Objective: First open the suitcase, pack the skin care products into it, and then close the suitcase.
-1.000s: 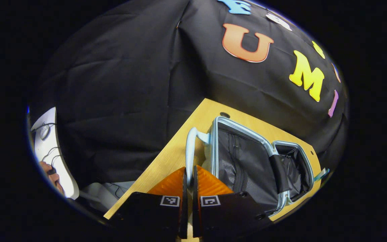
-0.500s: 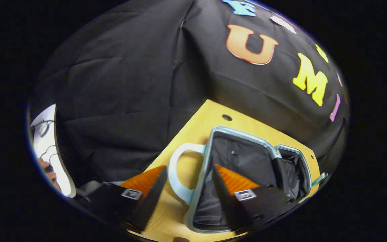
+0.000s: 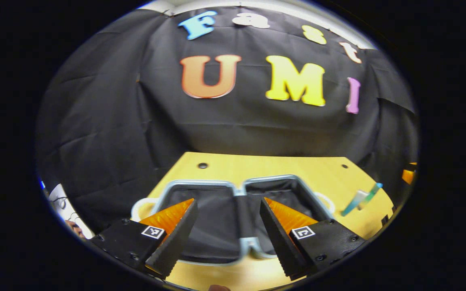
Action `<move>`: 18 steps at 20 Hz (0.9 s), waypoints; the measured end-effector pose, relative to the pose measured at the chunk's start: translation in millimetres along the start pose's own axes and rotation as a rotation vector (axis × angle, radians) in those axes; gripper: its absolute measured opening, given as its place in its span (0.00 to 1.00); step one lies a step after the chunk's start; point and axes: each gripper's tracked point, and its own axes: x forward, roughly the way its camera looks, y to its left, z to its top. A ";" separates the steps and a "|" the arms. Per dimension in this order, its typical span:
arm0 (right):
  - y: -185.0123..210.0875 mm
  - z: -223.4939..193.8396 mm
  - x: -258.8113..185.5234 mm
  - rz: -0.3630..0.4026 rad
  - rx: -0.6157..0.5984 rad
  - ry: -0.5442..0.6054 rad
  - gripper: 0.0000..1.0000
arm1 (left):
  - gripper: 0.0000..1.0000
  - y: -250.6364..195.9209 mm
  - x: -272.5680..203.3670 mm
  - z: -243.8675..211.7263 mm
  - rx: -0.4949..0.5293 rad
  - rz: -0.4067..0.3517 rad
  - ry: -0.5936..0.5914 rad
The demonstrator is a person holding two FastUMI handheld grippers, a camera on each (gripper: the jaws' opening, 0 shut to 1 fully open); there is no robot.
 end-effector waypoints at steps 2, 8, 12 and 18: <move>-11.7 -6.1 3.1 0.012 -0.009 0.008 0.81 | 0.98 -69.6 -0.3 -3.8 0.037 -0.100 0.008; -41.2 -21.7 17.4 0.024 -0.030 0.031 0.81 | 1.00 -220.7 1.9 -48.8 0.158 -0.330 0.044; -54.8 -28.8 28.3 0.022 -0.043 0.042 0.81 | 1.00 -287.6 27.9 -91.0 0.197 -0.385 0.097; -80.7 -46.8 47.9 0.016 -0.088 0.073 0.81 | 1.00 -314.6 84.9 -129.5 0.194 -0.328 0.176</move>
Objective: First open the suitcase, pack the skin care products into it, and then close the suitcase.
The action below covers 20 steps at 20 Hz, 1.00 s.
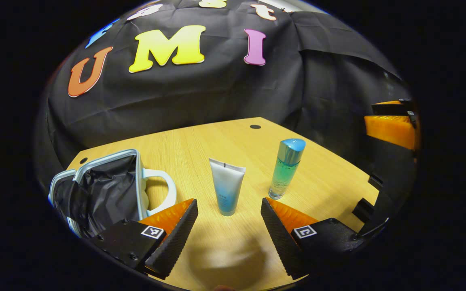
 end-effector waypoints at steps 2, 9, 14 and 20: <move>-6.4 -6.3 6.1 0.005 -0.006 0.014 0.81 | 1.00 1.4 14.4 -6.3 -0.034 0.027 0.024; -17.4 -28.7 26.4 0.028 -0.024 0.066 0.81 | 0.83 11.0 46.8 -12.1 -0.084 0.121 0.047; -6.2 -38.4 35.9 0.069 -0.035 0.086 0.80 | 0.52 8.9 58.2 -12.9 -0.082 0.119 0.070; 16.7 -48.4 59.3 0.130 -0.023 0.133 0.81 | 0.44 12.6 34.1 -2.4 -0.111 0.129 0.070</move>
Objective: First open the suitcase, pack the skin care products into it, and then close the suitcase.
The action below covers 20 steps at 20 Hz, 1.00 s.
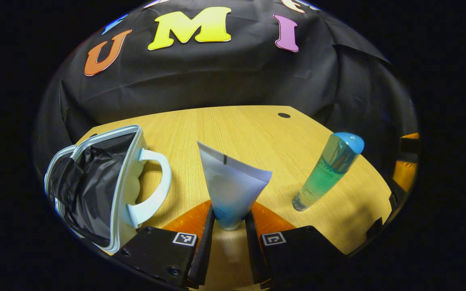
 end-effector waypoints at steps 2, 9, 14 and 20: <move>11.6 -6.1 9.2 0.037 0.026 0.023 0.80 | 0.44 3.5 -17.8 5.8 0.015 -0.002 -0.006; 74.5 -6.0 55.8 0.151 0.031 -0.026 0.81 | 0.44 33.2 -94.3 16.3 -0.031 0.019 0.006; 104.7 -9.7 93.7 0.190 0.082 -0.035 0.78 | 0.44 82.5 -142.4 18.5 -0.064 0.097 0.031; 108.1 -10.4 113.9 0.163 0.113 -0.038 0.40 | 0.44 140.4 -171.6 20.9 -0.110 0.214 0.043</move>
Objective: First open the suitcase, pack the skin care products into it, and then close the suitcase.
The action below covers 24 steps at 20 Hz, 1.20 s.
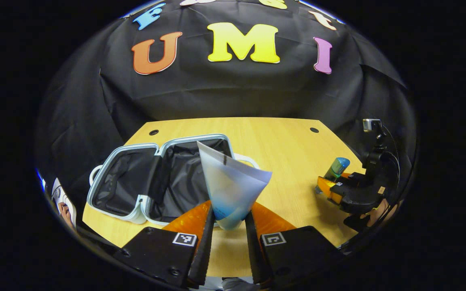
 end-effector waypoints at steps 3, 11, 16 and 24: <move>3.3 0.4 -3.9 0.004 0.024 0.006 0.37 | 0.44 22.9 0.1 1.1 0.001 0.024 0.018; 42.2 9.7 -59.2 0.061 0.069 0.092 0.35 | 0.44 75.5 45.7 -4.1 -0.018 0.023 0.173; 70.7 42.1 -97.1 0.063 0.099 0.059 0.35 | 0.44 92.5 94.8 -32.2 -0.043 -0.013 0.421; 101.2 66.1 -117.6 0.023 0.087 0.021 0.35 | 0.44 122.0 142.8 -79.6 -0.029 0.002 0.656</move>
